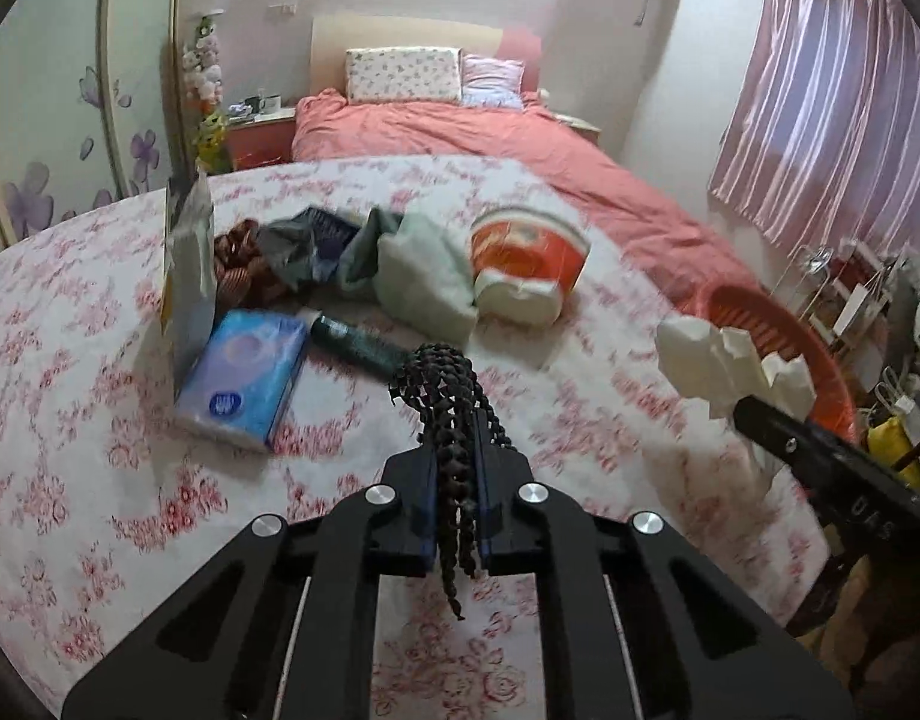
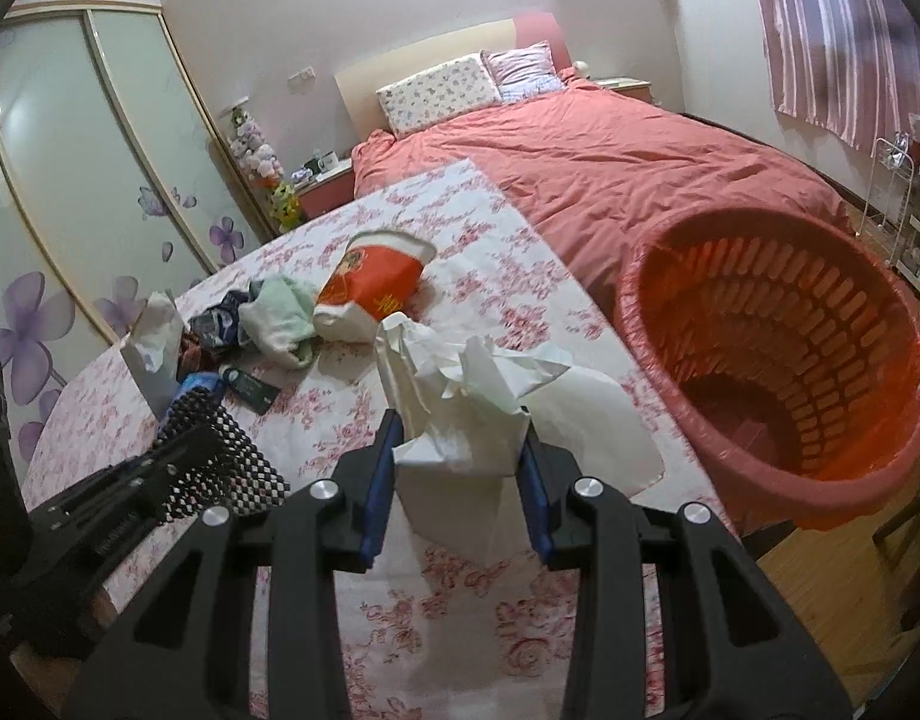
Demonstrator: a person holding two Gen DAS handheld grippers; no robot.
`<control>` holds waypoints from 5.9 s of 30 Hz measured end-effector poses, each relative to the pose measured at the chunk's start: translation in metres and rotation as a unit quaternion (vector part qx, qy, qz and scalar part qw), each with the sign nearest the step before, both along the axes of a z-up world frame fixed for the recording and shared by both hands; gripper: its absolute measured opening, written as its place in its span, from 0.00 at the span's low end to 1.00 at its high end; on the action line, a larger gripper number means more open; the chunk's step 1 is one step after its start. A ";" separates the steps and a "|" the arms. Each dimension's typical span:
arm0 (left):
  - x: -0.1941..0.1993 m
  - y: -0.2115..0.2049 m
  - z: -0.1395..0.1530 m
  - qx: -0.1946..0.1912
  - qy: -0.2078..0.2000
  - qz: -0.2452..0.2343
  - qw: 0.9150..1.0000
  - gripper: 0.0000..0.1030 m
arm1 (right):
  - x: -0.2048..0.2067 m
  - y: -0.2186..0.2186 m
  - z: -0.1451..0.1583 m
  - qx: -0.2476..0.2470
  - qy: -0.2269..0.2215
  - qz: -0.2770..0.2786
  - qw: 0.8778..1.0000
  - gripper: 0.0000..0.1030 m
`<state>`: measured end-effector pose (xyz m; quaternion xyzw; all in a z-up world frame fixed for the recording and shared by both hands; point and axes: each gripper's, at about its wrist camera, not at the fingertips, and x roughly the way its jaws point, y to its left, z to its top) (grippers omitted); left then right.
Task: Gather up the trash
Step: 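Carry the mat and tissue over the orange basket and open both grippers, then move both open grippers back toward the table, then grasp the red-and-white paper cup with the right gripper while the left grasps the yellow snack bag, then carry the cup and snack bag over the orange basket and open both grippers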
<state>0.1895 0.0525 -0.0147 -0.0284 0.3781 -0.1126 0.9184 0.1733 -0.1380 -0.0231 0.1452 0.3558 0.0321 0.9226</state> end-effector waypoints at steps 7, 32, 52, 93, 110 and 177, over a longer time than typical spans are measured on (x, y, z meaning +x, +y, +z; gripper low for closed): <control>0.008 -0.018 0.023 -0.016 -0.019 -0.015 1.000 0.09 | -0.007 -0.019 0.019 -0.006 -0.024 -0.016 1.000 0.35; 0.033 -0.186 0.057 -0.056 -0.057 -0.187 0.979 0.09 | -0.011 -0.163 0.045 -0.032 -0.070 -0.163 0.984 0.36; 0.049 -0.243 0.022 -0.049 -0.016 -0.231 0.972 0.09 | 0.008 -0.213 0.020 -0.010 -0.054 -0.198 0.979 0.38; 0.033 -0.027 0.024 0.083 -0.057 0.027 0.995 0.78 | 0.042 -0.044 0.034 -0.031 -0.039 -0.031 0.998 0.55; 0.035 0.085 0.014 0.059 -0.032 0.156 0.986 0.78 | 0.137 0.046 -0.003 -0.017 0.042 0.014 0.999 0.62; 0.043 -0.008 0.054 -0.045 -0.048 -0.008 0.998 0.17 | 0.039 -0.037 0.063 -0.014 -0.090 -0.035 0.995 0.46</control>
